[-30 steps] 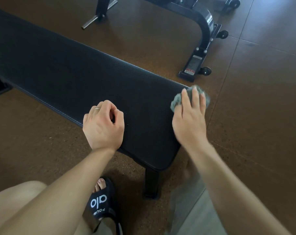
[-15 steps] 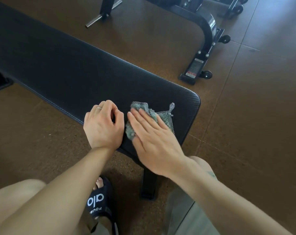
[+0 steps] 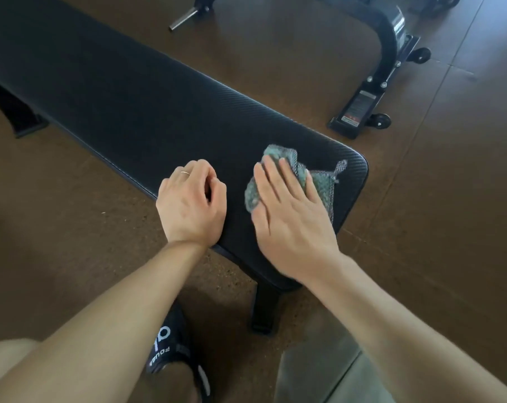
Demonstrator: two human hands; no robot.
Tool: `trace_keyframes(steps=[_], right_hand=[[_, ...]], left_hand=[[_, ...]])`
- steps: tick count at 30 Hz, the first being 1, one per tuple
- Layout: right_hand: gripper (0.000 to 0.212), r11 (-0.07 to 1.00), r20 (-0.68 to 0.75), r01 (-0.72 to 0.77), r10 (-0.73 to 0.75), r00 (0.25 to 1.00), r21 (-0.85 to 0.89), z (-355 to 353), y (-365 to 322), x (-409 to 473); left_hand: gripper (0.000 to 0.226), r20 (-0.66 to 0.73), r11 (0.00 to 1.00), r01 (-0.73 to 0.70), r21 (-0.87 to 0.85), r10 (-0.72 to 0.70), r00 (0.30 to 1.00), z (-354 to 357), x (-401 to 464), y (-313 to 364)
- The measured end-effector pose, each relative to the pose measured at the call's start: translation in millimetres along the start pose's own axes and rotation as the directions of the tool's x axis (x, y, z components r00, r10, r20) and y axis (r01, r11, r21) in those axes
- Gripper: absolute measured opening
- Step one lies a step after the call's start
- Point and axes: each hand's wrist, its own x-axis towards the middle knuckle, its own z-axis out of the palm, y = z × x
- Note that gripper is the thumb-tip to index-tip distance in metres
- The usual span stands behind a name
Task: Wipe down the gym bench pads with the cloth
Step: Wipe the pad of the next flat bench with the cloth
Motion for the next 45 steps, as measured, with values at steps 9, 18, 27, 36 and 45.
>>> trace_keyframes(steps=[9,18,27,36,45], right_hand=[[0.057,0.998,-0.001,-0.053,0.053,0.999,0.019,0,-7,7],[0.062,0.985,-0.016,-0.170,0.169,0.985,-0.027,27,-82,17],[0.062,0.981,-0.228,-0.146,0.113,0.967,-0.132,74,-151,34],[0.061,0.910,-0.211,-0.183,0.109,0.971,-0.371,65,-104,-33],[0.060,0.882,-0.068,0.028,-0.068,0.995,-0.470,51,-115,19]], left_hand=[[0.022,0.046,0.999,-0.046,-0.018,0.047,0.998,-6,4,-2],[0.028,0.143,0.943,-0.331,0.044,0.322,0.936,-32,106,-79],[0.025,0.190,0.963,-0.167,-0.213,0.208,0.959,-30,118,-96],[0.027,0.246,0.952,-0.206,-0.227,0.260,0.933,-29,118,-103],[0.032,0.280,0.913,-0.207,-0.351,0.313,0.907,-31,125,-103]])
